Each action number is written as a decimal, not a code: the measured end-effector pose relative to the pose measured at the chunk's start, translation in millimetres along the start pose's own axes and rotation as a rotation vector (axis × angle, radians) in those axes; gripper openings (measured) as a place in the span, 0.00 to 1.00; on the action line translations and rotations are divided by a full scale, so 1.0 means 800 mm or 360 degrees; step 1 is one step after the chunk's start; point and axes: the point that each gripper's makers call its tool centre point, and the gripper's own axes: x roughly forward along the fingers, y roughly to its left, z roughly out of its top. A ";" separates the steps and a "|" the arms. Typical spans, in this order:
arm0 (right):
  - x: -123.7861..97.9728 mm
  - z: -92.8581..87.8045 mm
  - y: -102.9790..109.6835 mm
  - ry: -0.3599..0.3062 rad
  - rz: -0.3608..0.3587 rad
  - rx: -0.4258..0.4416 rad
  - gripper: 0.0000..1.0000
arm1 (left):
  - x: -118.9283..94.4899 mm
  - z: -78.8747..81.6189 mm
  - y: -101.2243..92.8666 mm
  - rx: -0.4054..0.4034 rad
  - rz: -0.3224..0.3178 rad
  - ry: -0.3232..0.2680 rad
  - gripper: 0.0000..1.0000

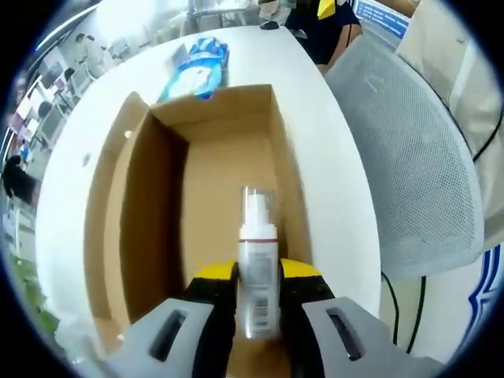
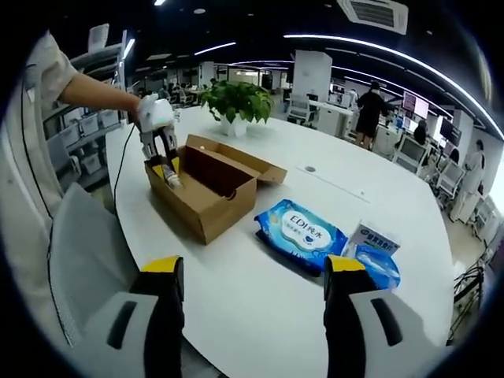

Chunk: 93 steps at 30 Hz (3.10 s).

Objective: Operate the shoe box by opening the lid, removing the specified soft item, and placing it in the target area until the item is outside and the box remains undamaged.

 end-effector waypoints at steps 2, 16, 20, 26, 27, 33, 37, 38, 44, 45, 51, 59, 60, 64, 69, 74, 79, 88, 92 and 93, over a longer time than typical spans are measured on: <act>0.002 0.001 0.005 -0.0005 0.0022 -0.0016 0.64 | -0.005 0.010 -0.002 -0.0001 0.0008 -0.0035 0.17; 0.027 0.020 0.059 -0.0022 0.0264 -0.0212 0.51 | -0.025 0.060 -0.022 0.0079 0.0046 -0.0170 0.17; 0.034 0.030 0.071 -0.0052 0.0312 -0.0232 0.47 | -0.029 0.077 -0.029 0.0106 0.0048 -0.0215 0.17; 0.040 0.038 0.085 -0.0083 0.0354 -0.0265 0.40 | -0.032 0.099 -0.043 0.0146 0.0029 -0.0270 0.17; 0.041 0.038 0.087 -0.0081 0.0363 -0.0265 0.41 | -0.032 0.101 -0.045 0.0152 0.0025 -0.0276 0.17; 0.047 0.037 0.103 -0.0080 0.0423 -0.0284 0.40 | -0.029 0.125 -0.058 0.0186 -0.0003 -0.0334 0.17; 0.049 0.041 0.113 -0.0091 0.0456 -0.0299 0.38 | -0.027 0.140 -0.065 0.0202 -0.0037 -0.0384 0.17; 0.050 0.041 0.115 -0.0093 0.0464 -0.0304 0.38 | -0.026 0.143 -0.067 0.0210 -0.0043 -0.0391 0.17; 0.054 0.044 0.129 -0.0102 0.0508 -0.0318 0.36 | -0.021 0.158 -0.076 0.0256 -0.0072 -0.0412 0.17; 0.054 0.045 0.132 -0.0106 0.0518 -0.0321 0.35 | -0.020 0.160 -0.077 0.0263 -0.0076 -0.0414 0.17; 0.058 0.049 0.146 -0.0118 0.0561 -0.0343 0.31 | -0.018 0.179 -0.088 0.0300 -0.0107 -0.0459 0.17; 0.058 0.051 0.159 -0.0130 0.0613 -0.0393 0.21 | -0.015 0.194 -0.100 0.0339 -0.0135 -0.0507 0.17; 0.058 0.051 0.159 -0.0132 0.0612 -0.0404 0.20 | -0.015 0.197 -0.101 0.0343 -0.0137 -0.0522 0.17; 0.058 0.052 0.164 -0.0141 0.0630 -0.0441 0.18 | -0.015 0.203 -0.106 0.0360 -0.0143 -0.0567 0.17; 0.056 0.050 0.166 -0.0129 0.0644 -0.0494 0.18 | -0.011 0.205 -0.108 0.0361 -0.0140 -0.0603 0.17; 0.056 0.050 0.164 -0.0073 0.0641 -0.0524 0.17 | -0.008 0.208 -0.109 0.0357 -0.0126 -0.0630 0.17; 0.057 0.050 0.160 -0.0017 0.0640 -0.0498 0.17 | -0.005 0.211 -0.106 0.0345 -0.0094 -0.0641 0.18; 0.056 0.053 0.149 0.0048 0.0636 -0.0569 0.16 | -0.005 0.217 -0.097 0.0319 -0.0024 -0.0660 0.18; 0.058 0.057 0.143 0.0065 0.0633 -0.0630 0.16 | -0.008 0.220 -0.090 0.0284 0.0022 -0.0687 0.19; 0.058 0.058 0.141 0.0068 0.0631 -0.0637 0.16 | -0.009 0.219 -0.089 0.0279 0.0031 -0.0688 0.20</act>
